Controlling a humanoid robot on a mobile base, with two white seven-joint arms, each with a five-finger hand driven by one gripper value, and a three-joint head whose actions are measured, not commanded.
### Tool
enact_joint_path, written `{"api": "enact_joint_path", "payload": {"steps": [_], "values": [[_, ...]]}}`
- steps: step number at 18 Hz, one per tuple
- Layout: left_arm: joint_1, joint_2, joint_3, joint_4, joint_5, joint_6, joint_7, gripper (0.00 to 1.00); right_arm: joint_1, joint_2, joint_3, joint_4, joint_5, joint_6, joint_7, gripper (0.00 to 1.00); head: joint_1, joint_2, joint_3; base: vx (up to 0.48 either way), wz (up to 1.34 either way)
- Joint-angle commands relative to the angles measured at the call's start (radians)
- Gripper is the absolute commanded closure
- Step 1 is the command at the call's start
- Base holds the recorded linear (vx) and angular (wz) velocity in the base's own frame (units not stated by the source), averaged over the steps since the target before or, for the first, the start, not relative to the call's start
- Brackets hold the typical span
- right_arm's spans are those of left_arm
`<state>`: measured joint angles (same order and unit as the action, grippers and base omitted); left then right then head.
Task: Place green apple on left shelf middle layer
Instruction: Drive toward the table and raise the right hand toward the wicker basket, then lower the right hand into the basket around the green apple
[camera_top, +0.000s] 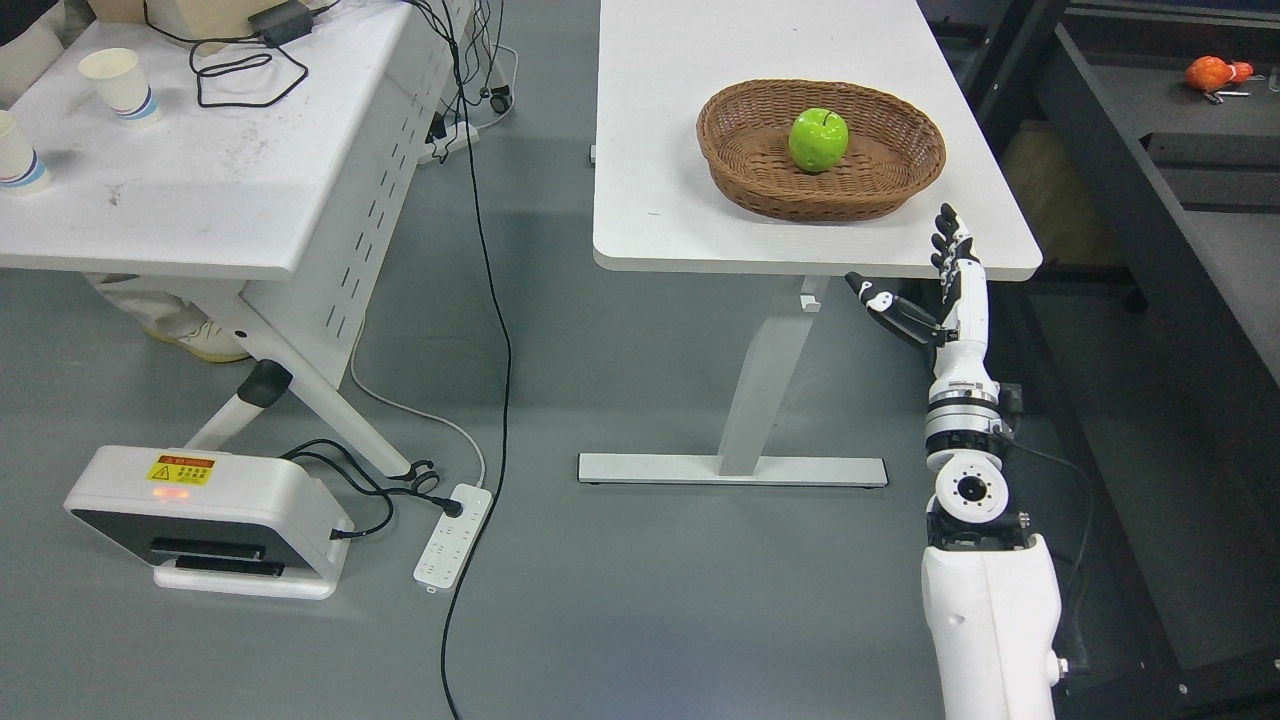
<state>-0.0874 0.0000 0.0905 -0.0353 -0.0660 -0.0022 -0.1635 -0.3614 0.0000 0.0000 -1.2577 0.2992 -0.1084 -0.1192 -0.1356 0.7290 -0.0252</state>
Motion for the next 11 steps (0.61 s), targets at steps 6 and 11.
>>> {"api": "enact_joint_path", "payload": {"steps": [6,11], "values": [[0.0,0.017,0.0,0.0,0.0,0.001,0.001,0.0,-0.033,-0.067,0.026,-0.019,0.301,-0.016,0.01,0.01,0.0,0.0,0.0,0.082,0.11],[0.0,0.017,0.0,0.0,0.0,0.001,0.001,0.0,-0.036,-0.071,0.06,-0.06,0.369,-0.082,0.01,0.01,0.0,0.0,0.0,0.173,0.06]]}}
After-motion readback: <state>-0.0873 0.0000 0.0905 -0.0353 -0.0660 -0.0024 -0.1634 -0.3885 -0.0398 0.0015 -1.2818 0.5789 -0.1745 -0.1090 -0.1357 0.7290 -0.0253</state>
